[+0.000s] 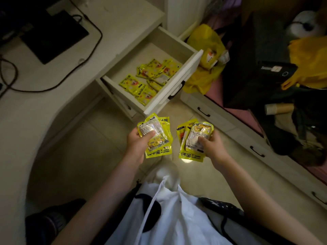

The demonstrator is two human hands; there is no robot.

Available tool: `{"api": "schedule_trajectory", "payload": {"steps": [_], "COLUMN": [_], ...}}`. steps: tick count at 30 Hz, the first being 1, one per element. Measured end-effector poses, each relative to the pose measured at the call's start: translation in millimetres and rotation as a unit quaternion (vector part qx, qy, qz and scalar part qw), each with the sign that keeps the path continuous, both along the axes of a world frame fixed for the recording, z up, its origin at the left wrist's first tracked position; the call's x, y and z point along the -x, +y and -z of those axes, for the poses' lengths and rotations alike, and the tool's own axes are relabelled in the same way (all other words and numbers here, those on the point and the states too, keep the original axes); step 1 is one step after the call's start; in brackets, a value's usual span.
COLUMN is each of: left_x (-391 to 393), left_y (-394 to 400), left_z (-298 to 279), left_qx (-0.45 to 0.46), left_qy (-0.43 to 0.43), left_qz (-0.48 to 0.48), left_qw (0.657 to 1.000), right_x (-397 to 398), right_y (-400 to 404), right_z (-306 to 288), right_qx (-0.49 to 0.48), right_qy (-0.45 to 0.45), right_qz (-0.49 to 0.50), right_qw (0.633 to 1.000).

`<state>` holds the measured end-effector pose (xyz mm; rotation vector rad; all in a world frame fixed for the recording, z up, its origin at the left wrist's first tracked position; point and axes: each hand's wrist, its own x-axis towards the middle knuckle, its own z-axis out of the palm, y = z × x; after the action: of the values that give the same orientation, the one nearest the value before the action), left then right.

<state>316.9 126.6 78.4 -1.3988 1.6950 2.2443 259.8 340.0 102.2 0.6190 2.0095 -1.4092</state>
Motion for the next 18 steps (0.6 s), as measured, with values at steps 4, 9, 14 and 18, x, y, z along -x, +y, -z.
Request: {"api": "schedule_trajectory", "payload": {"steps": [4,9,14,18], "left_x": [54,115,159,191], "left_y": [-9,-25,-33,-32], "left_z": [1,2,6,10], "left_qx": [-0.003,0.003,0.016,0.008], "left_qy": [-0.001,0.005,-0.011,-0.014], "left_qz": [0.034,0.060,0.060,0.047], "left_qw": [0.999,0.998,0.998,0.999], "right_x": [45,99,141,177], "right_y": [-6,-16,-16,-14], "right_z": [-4,-9,-10,-8], "right_qx": [-0.013,-0.013,-0.017,-0.012], "right_qy": [0.015,0.036,0.035,0.036], "right_qz": [0.018,0.040,0.048,0.047], "right_qw": [1.000,0.998,0.998,0.998]}}
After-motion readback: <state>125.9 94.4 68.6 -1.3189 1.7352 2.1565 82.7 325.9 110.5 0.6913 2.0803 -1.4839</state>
